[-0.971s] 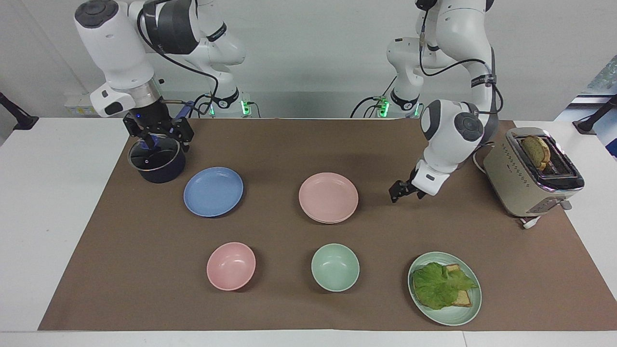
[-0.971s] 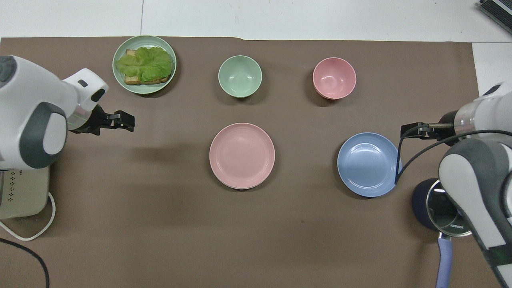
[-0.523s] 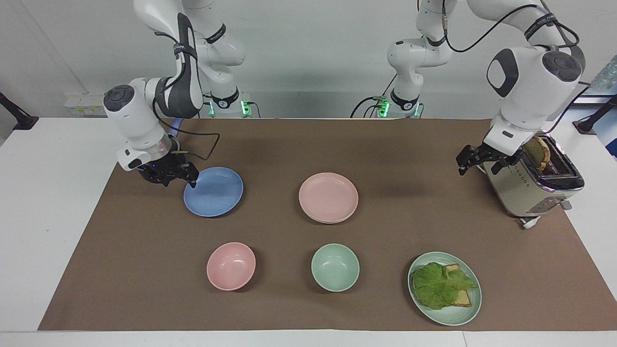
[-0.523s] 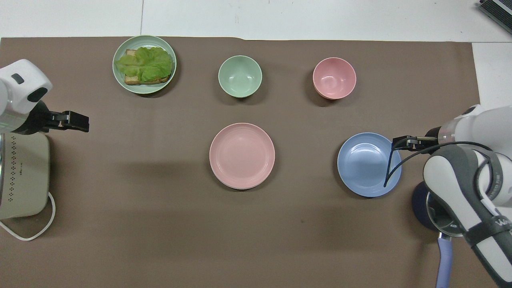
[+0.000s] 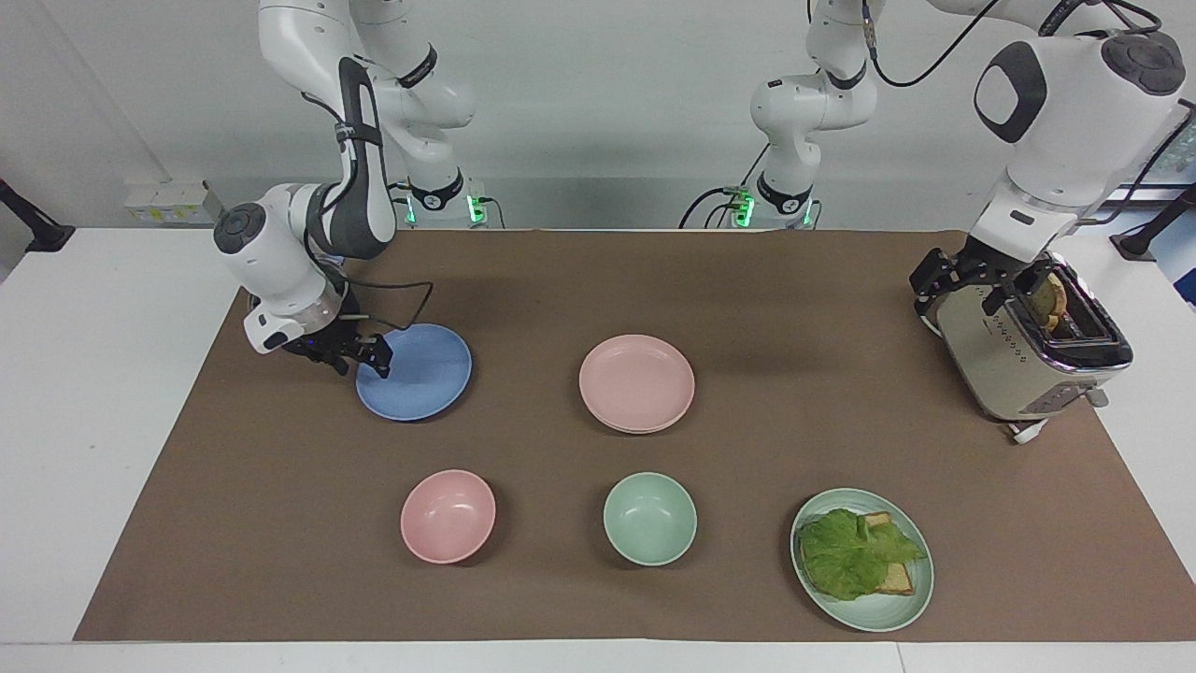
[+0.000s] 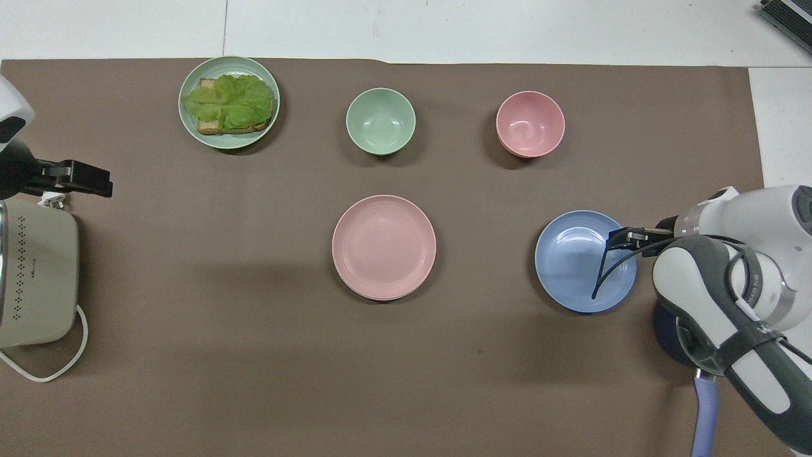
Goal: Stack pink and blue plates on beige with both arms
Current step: 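Close the right gripper on the blue plate rim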
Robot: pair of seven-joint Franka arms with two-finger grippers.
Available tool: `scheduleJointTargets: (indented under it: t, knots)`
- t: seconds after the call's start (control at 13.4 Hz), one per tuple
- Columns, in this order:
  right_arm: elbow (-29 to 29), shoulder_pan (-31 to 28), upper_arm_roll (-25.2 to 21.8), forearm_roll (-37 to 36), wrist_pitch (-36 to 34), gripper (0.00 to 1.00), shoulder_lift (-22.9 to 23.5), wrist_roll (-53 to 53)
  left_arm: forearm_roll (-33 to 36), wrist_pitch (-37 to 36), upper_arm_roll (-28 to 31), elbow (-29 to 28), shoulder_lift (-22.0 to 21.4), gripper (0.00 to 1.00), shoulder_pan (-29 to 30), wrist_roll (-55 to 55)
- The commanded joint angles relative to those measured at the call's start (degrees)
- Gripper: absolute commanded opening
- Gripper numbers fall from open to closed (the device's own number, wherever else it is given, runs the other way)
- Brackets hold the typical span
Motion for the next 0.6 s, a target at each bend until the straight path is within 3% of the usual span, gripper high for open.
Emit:
scheduleJointTargets:
  t: [0.0,0.37,0.45,0.52]
  knots:
    - [-1.99,-1.81,0.41,2.94,2.75,0.79,-0.14,-5.52,0.06,-1.83,-0.32,2.29,1.02,1.00,-0.14,-2.78]
    - [-3.05,-3.05,0.41,2.94,2.94,0.75,-0.05,-8.08,-0.11,-2.09,-0.24,1.68,0.49,1.00,-0.14,-2.70]
    - [-3.13,-3.13,0.41,2.94,2.85,0.67,-0.05,-8.17,-0.11,-2.36,-0.24,1.68,0.49,1.00,-0.14,-2.70]
    - [-3.14,-3.14,0.41,2.94,2.59,0.40,-0.05,-8.26,-0.11,-2.45,-0.33,1.59,0.49,1.00,-0.14,-2.70]
